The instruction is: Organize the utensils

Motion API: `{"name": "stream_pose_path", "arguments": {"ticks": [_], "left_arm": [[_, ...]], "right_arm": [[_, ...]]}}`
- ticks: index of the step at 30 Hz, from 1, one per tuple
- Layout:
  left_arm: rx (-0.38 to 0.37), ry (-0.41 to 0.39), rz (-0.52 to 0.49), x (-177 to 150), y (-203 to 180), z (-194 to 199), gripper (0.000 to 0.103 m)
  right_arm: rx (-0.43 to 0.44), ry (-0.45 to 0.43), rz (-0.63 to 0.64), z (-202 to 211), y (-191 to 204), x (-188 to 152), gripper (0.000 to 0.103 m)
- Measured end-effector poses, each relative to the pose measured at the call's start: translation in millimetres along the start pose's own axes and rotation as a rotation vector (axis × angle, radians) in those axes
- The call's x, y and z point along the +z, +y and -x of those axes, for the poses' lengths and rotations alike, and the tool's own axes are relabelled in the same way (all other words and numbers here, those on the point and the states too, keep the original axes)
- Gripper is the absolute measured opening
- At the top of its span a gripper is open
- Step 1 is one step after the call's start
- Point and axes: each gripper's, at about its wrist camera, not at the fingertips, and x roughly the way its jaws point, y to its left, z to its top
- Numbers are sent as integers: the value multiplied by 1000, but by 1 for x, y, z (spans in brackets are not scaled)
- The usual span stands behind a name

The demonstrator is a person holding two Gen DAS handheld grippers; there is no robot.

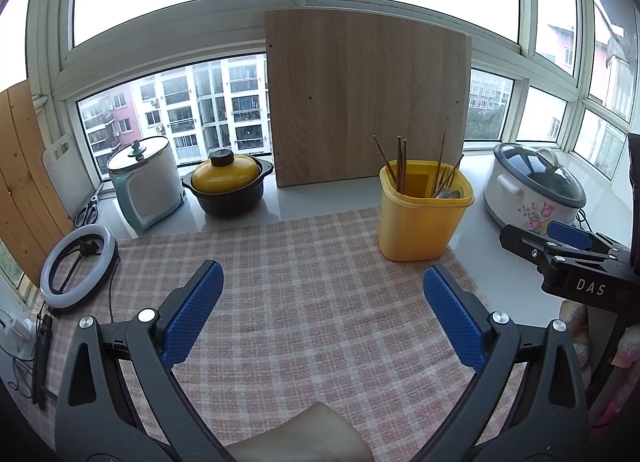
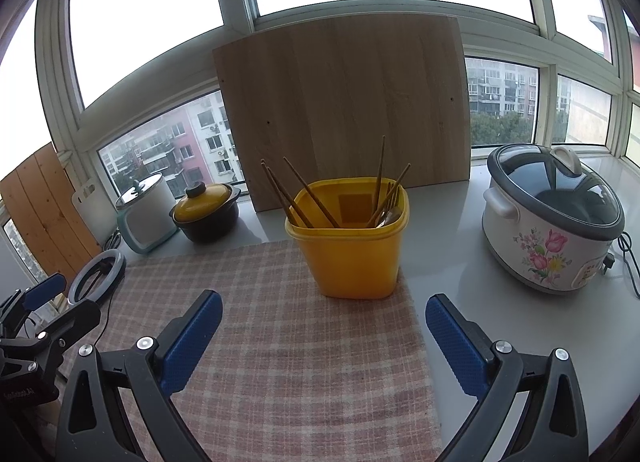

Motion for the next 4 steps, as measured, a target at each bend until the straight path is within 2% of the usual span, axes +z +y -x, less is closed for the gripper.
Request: {"name": "stream_pose_path", "arguments": {"ticks": [4], "left_arm": [[6,-8,-25,-1,-3,1,102]], "right_arm": [[0,3,0,-1,1,0,103]]}}
